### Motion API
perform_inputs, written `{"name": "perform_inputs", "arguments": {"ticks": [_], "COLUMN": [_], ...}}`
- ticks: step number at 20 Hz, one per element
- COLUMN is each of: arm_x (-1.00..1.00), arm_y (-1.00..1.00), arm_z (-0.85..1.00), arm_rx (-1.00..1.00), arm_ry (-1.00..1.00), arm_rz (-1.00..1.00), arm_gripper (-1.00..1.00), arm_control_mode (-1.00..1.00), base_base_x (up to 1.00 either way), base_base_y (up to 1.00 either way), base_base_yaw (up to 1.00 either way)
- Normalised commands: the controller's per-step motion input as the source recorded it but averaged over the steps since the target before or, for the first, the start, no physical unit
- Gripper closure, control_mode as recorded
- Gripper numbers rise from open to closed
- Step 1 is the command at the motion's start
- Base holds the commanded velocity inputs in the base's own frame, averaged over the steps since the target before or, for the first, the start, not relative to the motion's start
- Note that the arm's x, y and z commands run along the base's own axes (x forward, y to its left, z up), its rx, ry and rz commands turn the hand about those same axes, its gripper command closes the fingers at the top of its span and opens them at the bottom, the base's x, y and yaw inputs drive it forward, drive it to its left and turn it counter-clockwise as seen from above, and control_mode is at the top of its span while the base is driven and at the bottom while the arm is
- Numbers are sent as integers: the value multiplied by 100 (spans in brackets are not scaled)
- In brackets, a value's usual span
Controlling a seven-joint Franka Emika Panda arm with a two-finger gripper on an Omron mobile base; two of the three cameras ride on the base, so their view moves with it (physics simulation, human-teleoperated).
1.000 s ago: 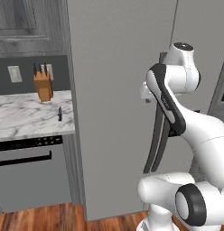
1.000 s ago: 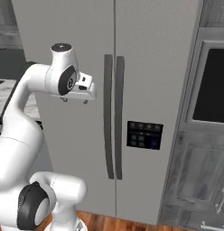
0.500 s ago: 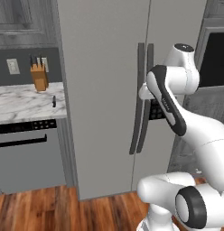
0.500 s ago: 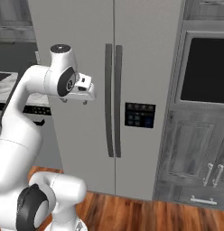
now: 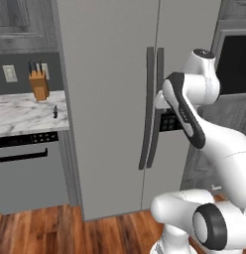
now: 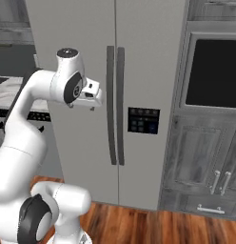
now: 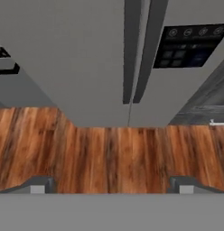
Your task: Retrieve the butter from the fridge and place it on a plate on the dining table. Then retrieve the butter knife by the fridge and place it near the plate.
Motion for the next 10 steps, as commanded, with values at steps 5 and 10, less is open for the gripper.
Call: {"name": "perform_inputs", "arguments": {"ticks": [5, 10], "arm_x": [37, 65], "arm_y": [-66, -50], "arm_z": [-18, -46], "arm_rx": [17, 29], "arm_ry": [-8, -12], "arm_rz": [-1, 9], "arm_gripper": [-100, -100], "arm_control_mode": [-100, -100], "base_base_x": [0, 0], "base_base_y": [0, 0], "base_base_yaw": [0, 0]}}
